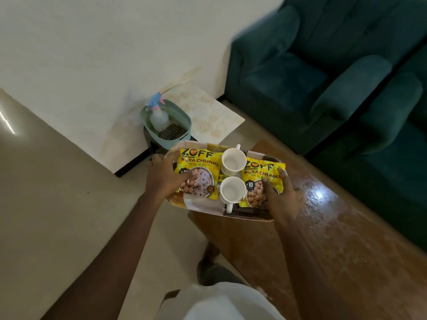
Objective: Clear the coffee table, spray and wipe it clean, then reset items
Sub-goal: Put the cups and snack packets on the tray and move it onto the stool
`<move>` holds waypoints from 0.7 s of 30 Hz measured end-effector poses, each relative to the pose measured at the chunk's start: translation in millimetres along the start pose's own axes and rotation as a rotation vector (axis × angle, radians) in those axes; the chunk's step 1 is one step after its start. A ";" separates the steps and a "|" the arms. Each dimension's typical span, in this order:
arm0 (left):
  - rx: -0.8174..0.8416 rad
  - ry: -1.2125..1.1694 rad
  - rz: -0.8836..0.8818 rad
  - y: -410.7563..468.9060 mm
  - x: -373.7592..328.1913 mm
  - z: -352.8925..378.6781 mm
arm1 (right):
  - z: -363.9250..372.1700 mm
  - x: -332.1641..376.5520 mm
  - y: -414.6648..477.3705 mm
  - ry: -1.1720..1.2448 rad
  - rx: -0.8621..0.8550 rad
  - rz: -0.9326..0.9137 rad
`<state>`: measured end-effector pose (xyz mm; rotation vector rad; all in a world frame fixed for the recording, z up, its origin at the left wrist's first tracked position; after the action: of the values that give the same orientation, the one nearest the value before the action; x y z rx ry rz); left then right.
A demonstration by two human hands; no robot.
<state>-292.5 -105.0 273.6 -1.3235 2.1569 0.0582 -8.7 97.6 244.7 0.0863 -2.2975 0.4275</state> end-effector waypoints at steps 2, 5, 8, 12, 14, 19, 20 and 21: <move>-0.005 0.008 0.009 25.7 -3.4 -16.1 | 13.0 25.1 11.9 0.010 0.004 0.001; 0.005 0.010 0.010 61.7 -8.3 -36.1 | 24.1 60.3 24.4 0.006 -0.006 -0.005; 0.009 0.009 0.026 96.9 -14.4 -53.4 | 35.7 90.0 37.7 0.018 -0.016 0.007; 0.021 0.041 0.087 153.1 -22.2 -75.9 | 60.8 125.7 53.3 0.020 -0.064 0.020; 0.040 0.054 0.124 182.4 -25.1 -86.4 | 75.8 139.1 60.2 0.035 -0.094 0.040; 0.102 0.094 0.220 261.1 -28.1 -110.3 | 120.3 174.4 63.8 0.049 -0.182 0.136; 0.113 0.109 0.234 277.4 -29.4 -115.7 | 129.4 183.0 64.3 0.055 -0.200 0.154; 0.123 0.123 0.248 293.9 -30.2 -121.0 | 139.1 191.7 65.8 0.062 -0.213 0.167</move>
<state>-581.3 25.9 310.4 -1.0091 2.3783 -0.0575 -250.8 127.0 275.4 -0.2233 -2.2826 0.2631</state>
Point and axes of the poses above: each hand's wrist, its own y-axis towards the middle knuckle, its own z-axis out of the palm, x = y × z, the point moved 8 cm from there along y, towards the middle knuckle, and after that the axes turned 2 degrees about -z, right-handed, at the moved point
